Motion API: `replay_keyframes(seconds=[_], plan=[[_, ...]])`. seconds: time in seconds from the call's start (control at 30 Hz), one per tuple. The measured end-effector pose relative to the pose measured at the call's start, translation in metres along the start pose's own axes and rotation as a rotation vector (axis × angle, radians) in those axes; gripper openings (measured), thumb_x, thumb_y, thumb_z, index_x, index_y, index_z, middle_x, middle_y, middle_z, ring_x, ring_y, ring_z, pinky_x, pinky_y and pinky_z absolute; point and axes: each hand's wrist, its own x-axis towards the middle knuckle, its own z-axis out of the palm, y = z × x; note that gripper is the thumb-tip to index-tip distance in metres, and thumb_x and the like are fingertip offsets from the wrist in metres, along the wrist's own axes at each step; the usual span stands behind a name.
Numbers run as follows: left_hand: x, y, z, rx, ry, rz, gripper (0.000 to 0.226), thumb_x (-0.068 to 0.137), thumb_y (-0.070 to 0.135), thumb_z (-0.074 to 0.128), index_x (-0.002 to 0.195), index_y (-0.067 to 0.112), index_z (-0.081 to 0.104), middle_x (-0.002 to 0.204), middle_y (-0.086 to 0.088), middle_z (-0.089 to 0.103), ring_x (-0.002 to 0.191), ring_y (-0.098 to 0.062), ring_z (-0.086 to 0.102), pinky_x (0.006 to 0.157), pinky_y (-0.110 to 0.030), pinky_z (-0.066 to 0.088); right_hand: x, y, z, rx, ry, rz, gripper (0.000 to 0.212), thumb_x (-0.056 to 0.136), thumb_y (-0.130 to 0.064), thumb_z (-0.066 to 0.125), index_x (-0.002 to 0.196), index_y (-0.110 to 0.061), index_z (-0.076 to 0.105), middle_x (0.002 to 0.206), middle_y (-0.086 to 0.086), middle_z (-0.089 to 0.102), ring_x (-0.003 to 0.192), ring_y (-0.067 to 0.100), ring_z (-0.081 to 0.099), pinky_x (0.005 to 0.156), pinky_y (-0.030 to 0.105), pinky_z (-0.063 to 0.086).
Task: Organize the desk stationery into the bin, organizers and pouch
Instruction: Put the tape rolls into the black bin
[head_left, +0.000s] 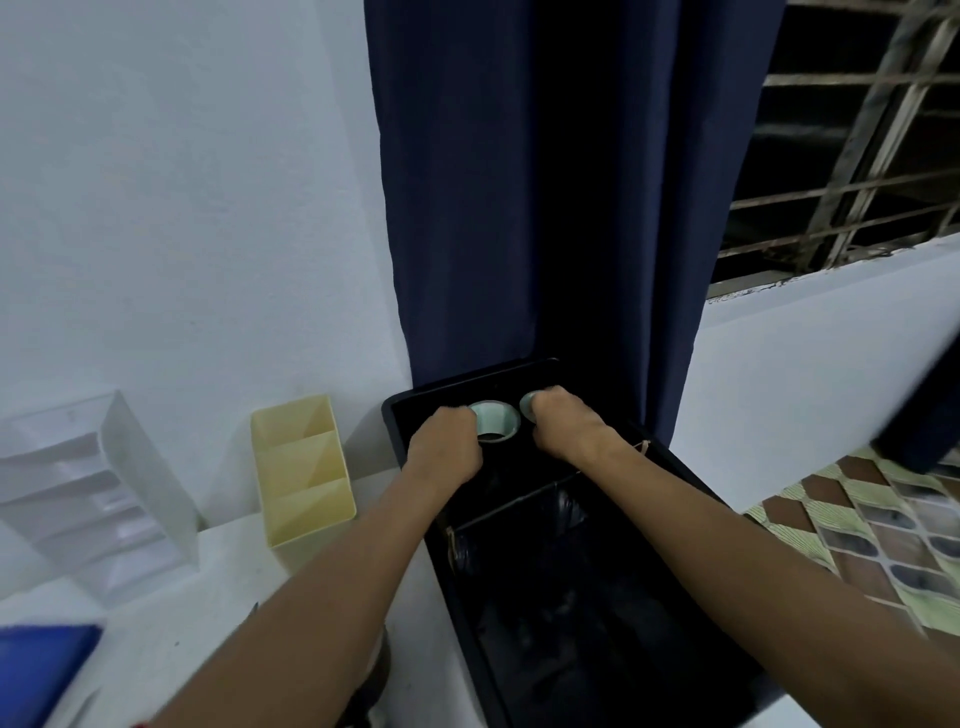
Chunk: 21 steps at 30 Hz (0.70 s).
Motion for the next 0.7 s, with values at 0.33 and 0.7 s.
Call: replay_keyframes(seconds=[0.33,0.7], plan=[[-0.128,-0.109,-0.134,0.017,0.188,-0.277,0.034,0.085,0.029,0.060,0.118,0.021,0.063,0.107,-0.001,0.067,0.100,-0.022,0.061,0.088,-0.034,0.050,-0.061,-0.162,-0.024,0.219,-0.074,-0.634,0.029,0.085,-0.018,0.060,0.113,-0.013,0.067,0.094,0.000,0.065,0.079,0.012,0.055,0.072,0.022,0.042],[-0.363,-0.170,-0.170,0.065,-0.086,-0.718,0.025,0.085,0.033,0.062,0.106,0.021,0.070,0.110,0.001,0.069,0.101,-0.020,0.061,0.085,-0.026,0.046,-0.159,-0.272,0.017,-0.034,-0.369,-1.038,0.020,0.084,-0.034,0.067,0.094,-0.016,0.070,0.087,-0.004,0.065,0.073,0.011,0.057,0.067,0.024,0.044]])
